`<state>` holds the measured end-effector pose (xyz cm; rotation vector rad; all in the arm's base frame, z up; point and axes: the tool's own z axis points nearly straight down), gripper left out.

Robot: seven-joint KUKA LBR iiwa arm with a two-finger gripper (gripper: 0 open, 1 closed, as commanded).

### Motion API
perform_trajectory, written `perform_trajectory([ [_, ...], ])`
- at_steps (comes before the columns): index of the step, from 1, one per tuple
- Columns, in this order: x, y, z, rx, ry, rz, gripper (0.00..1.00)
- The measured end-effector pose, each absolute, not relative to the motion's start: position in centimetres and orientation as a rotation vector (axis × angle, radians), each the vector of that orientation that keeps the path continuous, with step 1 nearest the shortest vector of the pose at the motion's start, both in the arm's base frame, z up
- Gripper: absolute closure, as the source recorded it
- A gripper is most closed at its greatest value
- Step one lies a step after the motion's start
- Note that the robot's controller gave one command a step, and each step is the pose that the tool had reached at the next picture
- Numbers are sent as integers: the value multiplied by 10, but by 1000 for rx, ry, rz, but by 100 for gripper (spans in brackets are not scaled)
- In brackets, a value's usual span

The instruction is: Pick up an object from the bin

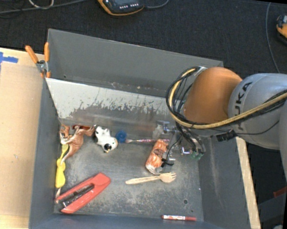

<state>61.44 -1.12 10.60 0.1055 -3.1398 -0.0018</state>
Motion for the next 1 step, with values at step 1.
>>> perform_trajectory([
  [1, 615, -17, 118, 190, -3138, -4, 0],
])
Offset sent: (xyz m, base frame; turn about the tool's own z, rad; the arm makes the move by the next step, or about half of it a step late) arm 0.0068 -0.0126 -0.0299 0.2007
